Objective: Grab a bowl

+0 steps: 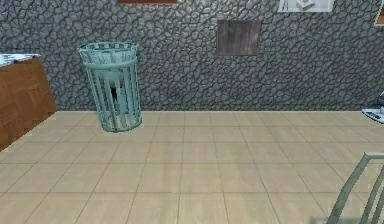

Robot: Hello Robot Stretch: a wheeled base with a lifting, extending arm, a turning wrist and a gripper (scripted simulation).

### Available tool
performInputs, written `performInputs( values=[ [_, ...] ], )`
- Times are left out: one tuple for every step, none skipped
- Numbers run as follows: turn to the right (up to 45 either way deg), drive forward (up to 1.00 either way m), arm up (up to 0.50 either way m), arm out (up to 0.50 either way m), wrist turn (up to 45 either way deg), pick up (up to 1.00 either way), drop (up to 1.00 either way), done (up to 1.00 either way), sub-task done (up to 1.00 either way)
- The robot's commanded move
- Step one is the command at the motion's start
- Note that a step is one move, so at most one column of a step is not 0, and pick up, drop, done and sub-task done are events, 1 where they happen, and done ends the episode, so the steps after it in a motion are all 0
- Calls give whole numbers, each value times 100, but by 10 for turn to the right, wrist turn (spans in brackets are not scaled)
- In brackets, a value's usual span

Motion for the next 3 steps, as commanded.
performInputs(
  values=[
    [0,0,50,0,0,0,0,0,0],
    [0,0,38,0,0,0,0,0,0],
    [0,0,0,14,0,0,0,0,0]
  ],
)
